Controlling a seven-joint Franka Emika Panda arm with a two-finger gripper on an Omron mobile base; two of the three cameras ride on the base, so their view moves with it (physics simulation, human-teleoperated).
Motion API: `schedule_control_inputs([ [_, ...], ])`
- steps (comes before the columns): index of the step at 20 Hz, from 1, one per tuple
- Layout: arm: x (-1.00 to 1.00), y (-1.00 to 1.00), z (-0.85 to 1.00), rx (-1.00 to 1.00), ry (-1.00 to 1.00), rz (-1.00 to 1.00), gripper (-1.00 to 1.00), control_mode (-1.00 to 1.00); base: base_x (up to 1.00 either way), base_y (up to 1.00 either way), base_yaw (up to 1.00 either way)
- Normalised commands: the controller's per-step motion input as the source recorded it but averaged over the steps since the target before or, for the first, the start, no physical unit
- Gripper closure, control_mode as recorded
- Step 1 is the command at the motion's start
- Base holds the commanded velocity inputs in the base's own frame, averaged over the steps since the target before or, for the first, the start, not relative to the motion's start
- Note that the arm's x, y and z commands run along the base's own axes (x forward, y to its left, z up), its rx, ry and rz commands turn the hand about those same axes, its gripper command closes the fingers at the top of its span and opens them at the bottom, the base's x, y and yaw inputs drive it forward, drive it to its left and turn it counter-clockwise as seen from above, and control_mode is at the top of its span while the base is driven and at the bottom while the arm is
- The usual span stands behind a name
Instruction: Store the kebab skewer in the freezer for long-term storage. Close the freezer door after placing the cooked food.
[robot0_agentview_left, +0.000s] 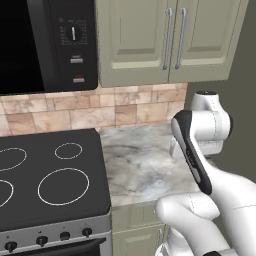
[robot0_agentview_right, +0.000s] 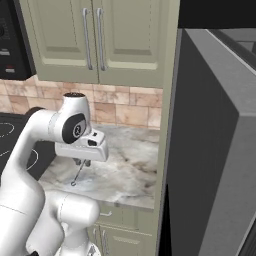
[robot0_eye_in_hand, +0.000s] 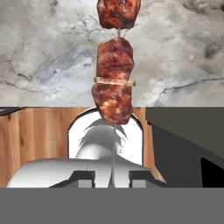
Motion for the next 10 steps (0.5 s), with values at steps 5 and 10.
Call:
schedule_control_inputs([
  [5,-0.39,0.0,0.0,0.0,0.0,0.0,1.0,-1.0,0.0,0.0,0.0],
  [10,-0.37,0.0,0.0,0.0,-0.01,0.0,1.0,-1.0,0.0,0.0,0.0],
])
